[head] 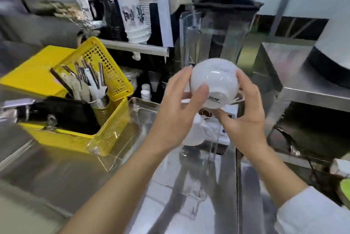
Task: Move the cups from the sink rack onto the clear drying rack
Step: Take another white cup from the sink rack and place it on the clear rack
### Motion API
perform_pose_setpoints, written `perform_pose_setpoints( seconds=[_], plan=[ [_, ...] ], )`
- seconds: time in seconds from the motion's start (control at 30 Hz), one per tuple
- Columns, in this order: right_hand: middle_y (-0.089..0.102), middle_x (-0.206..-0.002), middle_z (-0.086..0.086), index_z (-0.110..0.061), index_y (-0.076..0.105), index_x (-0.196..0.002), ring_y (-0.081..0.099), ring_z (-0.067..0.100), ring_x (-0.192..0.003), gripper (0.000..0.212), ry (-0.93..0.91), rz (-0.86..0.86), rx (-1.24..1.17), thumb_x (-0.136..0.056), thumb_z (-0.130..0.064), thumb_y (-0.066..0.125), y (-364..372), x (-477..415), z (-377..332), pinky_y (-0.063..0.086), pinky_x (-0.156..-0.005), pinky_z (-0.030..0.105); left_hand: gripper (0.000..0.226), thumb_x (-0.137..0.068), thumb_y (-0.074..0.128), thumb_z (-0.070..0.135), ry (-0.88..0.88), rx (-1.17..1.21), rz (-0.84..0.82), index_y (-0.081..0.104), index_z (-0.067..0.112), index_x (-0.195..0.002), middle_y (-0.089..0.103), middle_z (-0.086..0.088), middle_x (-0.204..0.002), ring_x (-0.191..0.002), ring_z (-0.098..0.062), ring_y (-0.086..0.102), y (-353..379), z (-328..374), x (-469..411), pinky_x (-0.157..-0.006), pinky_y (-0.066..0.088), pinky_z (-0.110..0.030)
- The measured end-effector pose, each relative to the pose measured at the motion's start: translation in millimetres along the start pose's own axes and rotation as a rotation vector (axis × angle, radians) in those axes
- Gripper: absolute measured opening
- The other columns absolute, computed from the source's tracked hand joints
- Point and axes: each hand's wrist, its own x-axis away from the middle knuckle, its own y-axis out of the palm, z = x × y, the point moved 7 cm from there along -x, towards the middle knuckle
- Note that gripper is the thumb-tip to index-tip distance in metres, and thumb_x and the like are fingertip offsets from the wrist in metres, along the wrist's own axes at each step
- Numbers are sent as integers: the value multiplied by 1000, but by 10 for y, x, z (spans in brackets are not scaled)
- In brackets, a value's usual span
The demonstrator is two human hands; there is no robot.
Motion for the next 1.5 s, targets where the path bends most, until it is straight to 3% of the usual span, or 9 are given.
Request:
perform_pose_setpoints(
  seconds=[0.07, 0.2, 0.37, 0.53, 0.73, 0.9, 1.07, 1.27, 1.5],
  plan=[
    [43, -119, -22, -26, 29, -134, 47, -5, -100, 79, 111, -66, -118, -68, -40, 71, 274, -51, -72, 44, -89, 12, 67, -80, 40, 54, 66, -141, 79, 32, 24, -140, 28, 8, -147, -124, 17, 28, -269, -31, -7, -94, 33, -4],
    [49, -107, -37, -28, 38, -132, 55, -3, -99, 78, 221, -247, -211, -65, -49, 73, 793, -106, -165, 51, -81, 20, 46, -82, 38, 55, 61, -195, 124, 24, 52, -126, 26, 30, -138, -135, 7, 21, -662, -243, -32, -115, 19, -25],
    [61, -78, -9, -28, 51, -112, 56, 12, -74, 55, 359, -520, -55, -68, -57, 68, 1306, -91, -71, 45, -67, 32, 58, -78, 37, 64, -143, -207, 213, 46, 36, -127, 46, 11, -139, -133, -12, 35, -1014, -758, -51, -111, 26, -49],
    [62, -82, 2, -15, 53, -99, 58, 24, -79, 63, 323, -831, 255, -68, -70, 57, 1727, -22, 125, 43, -65, 36, 58, -78, 28, 64, -238, -383, 215, 57, 26, -112, 57, 21, -103, -104, 12, 44, -1143, -1081, -3, -115, 11, -45],
    [55, -76, 1, -11, 50, -84, 52, 22, -73, 58, 313, -1040, 337, -69, -67, 59, 1967, 1, 218, 39, -63, 35, 69, -71, 14, 74, -364, -575, 170, 56, 29, -104, 59, 13, -108, -118, -5, 46, -1167, -1483, 69, -112, -9, -42],
    [46, -67, -5, -16, 42, -71, 49, 20, -70, 50, 260, -1204, 433, -73, -64, 56, 2047, 62, 230, 30, -52, 28, 69, -74, 19, 72, -428, -761, 93, 54, 27, -114, 56, 7, -128, -137, -7, 26, -1102, -1649, 96, -111, -14, -46],
    [47, -74, -2, -16, 41, -82, 49, 23, -77, 48, 259, -1187, 445, -75, -61, 56, 2010, 51, 247, 34, -66, 34, 61, -75, 27, 67, -445, -866, 40, 49, 30, -118, 55, 7, -130, -139, -10, 23, -1072, -1645, 123, -112, -9, -48],
    [46, -125, 1, -23, 25, -140, 47, 22, -112, 72, 112, -933, 284, -81, -47, 58, 1551, -176, 100, 34, -81, 33, 83, -73, 25, 68, -186, -900, 98, 40, 15, -135, 40, -5, -146, -137, -19, 30, -837, -1166, -13, -113, 18, -42],
    [35, -144, 0, -28, 24, -142, 46, 22, -122, 75, 117, -747, 293, -76, -48, 54, 442, -88, 411, 43, -97, 40, 77, -75, 33, 67, 1, -795, -114, 38, 21, -137, 30, 0, -151, -139, -16, 26, 245, -702, -173, -114, 23, -40]
  ],
)
